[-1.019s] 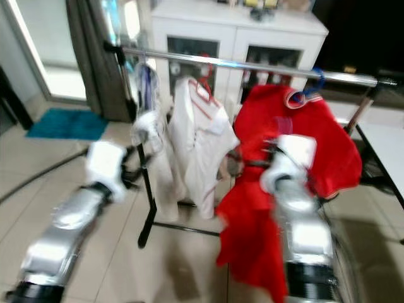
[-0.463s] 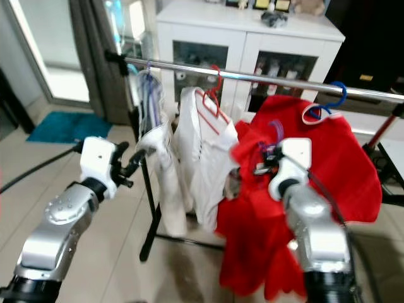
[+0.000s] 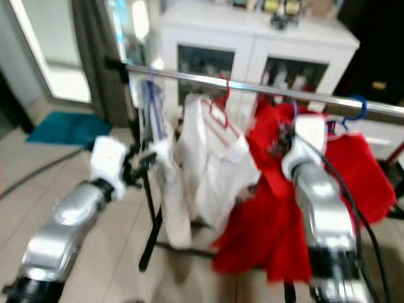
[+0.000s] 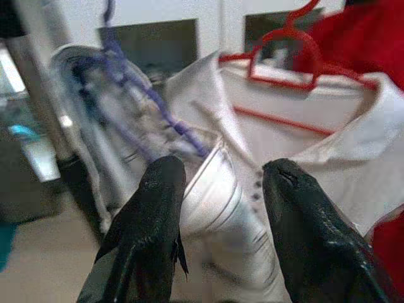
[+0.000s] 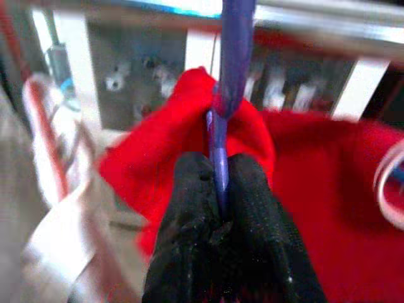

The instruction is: Hang hanger

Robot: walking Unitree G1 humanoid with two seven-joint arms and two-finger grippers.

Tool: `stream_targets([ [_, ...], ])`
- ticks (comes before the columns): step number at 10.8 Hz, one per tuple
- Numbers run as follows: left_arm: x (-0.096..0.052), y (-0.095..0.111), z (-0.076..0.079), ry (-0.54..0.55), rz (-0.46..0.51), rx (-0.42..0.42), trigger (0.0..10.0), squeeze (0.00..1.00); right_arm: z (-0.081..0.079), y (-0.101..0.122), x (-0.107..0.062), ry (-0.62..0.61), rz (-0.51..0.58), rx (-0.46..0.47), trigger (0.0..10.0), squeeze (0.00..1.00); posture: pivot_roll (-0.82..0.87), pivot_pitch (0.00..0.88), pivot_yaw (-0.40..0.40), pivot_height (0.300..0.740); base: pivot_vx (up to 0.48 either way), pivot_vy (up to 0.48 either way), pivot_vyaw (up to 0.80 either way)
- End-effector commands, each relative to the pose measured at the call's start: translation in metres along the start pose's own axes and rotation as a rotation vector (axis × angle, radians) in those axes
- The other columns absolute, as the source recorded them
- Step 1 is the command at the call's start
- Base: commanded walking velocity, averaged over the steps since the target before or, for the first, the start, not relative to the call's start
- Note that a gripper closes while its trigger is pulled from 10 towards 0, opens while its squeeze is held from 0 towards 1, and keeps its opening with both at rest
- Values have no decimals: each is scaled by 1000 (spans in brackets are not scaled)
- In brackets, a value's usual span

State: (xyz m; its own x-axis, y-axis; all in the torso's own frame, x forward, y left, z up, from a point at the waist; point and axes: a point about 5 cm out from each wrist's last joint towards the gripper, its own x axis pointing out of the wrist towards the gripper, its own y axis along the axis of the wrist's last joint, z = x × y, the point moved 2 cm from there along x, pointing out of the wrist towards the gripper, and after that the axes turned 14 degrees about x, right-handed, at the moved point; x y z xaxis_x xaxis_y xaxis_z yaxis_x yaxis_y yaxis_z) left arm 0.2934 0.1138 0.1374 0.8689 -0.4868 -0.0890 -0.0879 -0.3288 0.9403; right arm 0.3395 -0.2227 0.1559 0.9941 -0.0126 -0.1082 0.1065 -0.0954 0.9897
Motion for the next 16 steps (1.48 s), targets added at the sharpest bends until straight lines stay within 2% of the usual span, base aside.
stream_targets([
  [1,5,17,17,-100,69,0,10000,0,11,15,1,-26,64,5,10000,0,104,0,-57,740,0,0,0],
  [3,1,39,27,-247,145,13,10000,0,11,19,8,-29,79,23,10000,0,106,0,-74,740,0,0,0],
  [5,3,56,37,-368,185,60,10000,0,5,21,22,-12,50,15,10000,0,98,0,-50,740,0,0,0],
  [7,6,63,38,-412,191,94,10000,0,4,17,42,-41,-19,43,10000,0,103,0,-49,740,0,0,0],
  [9,7,62,38,-423,176,114,10000,0,4,15,55,-79,-57,77,10000,0,109,0,-42,740,0,0,0],
  [11,6,61,36,-429,158,133,10000,0,1,22,71,-101,-79,113,10000,0,127,0,-47,740,0,0,0],
  [14,-3,56,34,-432,123,142,10000,0,9,7,74,-165,-180,121,10000,0,165,0,-55,740,0,0,0],
  [16,-3,55,33,-431,114,144,10000,0,15,-3,71,-182,-204,169,10000,0,167,0,-53,740,0,0,0],
])
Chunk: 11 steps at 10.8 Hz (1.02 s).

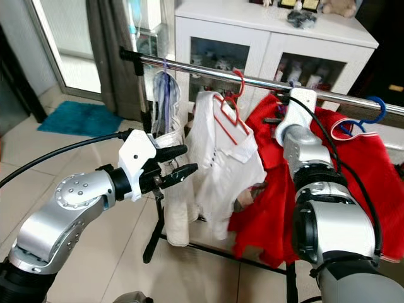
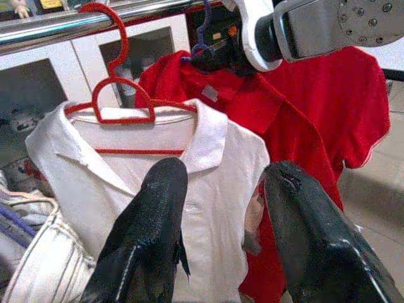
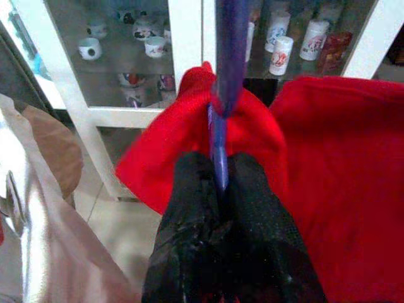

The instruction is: Hang hanger

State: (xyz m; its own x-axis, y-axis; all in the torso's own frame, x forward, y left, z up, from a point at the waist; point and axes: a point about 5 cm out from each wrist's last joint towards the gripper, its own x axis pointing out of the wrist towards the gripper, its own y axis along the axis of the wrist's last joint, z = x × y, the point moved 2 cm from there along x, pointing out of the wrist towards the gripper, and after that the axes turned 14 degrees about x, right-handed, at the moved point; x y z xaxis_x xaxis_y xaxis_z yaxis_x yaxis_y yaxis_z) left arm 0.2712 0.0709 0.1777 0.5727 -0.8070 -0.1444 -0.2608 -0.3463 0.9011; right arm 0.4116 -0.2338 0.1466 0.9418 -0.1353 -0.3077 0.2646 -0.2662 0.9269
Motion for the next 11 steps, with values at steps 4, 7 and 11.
stream_targets([
  [4,-7,-16,-19,185,-73,-3,10000,0,15,12,-13,161,169,4,10000,1000,148,0,-40,740,0,0,0],
  [7,-30,-38,-43,387,-176,15,10000,0,8,24,-70,363,237,-87,10000,1000,122,0,-15,740,0,0,0],
  [11,-23,-40,-40,318,-179,45,10000,0,-59,3,-78,566,24,-117,10000,1000,129,0,-27,740,0,0,0],
])
